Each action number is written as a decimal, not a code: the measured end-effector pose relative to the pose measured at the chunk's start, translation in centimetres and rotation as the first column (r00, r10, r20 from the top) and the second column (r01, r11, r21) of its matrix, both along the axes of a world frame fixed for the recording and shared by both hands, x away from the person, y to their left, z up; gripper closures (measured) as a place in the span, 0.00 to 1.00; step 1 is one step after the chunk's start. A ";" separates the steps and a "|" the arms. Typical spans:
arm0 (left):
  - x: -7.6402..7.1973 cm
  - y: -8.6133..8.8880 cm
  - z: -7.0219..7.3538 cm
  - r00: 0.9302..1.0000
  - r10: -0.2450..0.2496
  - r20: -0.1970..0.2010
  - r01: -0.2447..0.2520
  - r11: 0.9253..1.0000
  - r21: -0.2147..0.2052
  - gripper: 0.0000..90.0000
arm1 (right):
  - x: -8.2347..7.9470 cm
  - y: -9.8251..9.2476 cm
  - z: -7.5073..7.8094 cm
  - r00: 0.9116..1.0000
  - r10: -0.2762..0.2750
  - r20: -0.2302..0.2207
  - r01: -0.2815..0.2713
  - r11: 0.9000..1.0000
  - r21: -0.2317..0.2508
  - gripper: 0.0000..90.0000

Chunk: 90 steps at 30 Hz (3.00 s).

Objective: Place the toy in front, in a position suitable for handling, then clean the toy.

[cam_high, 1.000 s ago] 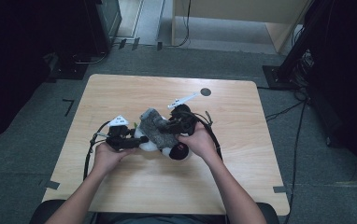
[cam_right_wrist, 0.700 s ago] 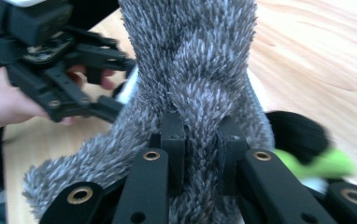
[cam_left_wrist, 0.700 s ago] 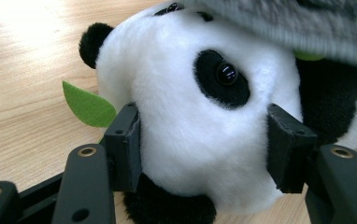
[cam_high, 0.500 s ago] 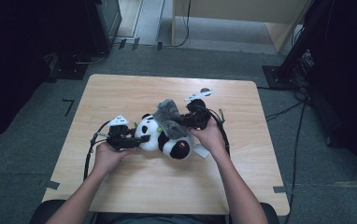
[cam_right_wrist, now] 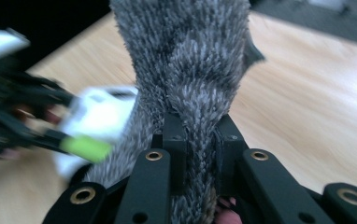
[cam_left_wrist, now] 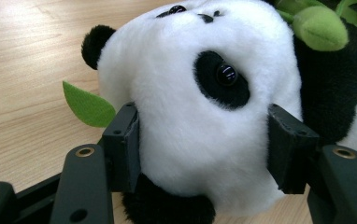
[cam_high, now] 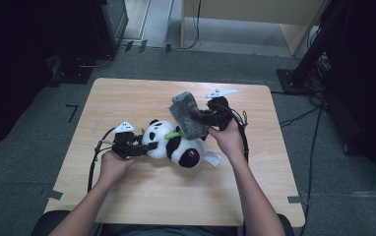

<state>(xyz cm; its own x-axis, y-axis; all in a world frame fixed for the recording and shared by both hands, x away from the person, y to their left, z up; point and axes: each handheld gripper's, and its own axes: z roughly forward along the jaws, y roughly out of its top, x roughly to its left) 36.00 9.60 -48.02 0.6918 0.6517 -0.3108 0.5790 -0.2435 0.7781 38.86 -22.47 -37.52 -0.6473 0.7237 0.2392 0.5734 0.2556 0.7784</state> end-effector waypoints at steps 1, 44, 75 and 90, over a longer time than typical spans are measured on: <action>0.0 0.0 0.0 1.000 0.002 -0.001 -0.002 1.000 -0.003 0.43 | 0.0 0.0 0.0 1.000 0.000 0.000 0.000 1.000 0.000 0.89; 0.0 -0.3 -0.3 1.000 0.013 0.018 -0.013 1.000 0.015 0.39 | 3.8 10.0 -3.1 0.967 0.189 -0.168 -0.211 0.970 -0.122 0.86; 0.0 0.1 -0.6 0.999 0.004 0.034 -0.003 1.000 -0.017 0.38 | 4.7 5.0 0.0 0.992 0.057 -0.117 -0.061 0.998 -0.032 0.88; 0.0 0.1 -0.5 1.000 0.011 0.023 -0.010 1.000 -0.026 0.37 | 1.2 12.4 -0.3 0.946 0.286 -0.155 -0.284 0.958 0.036 0.87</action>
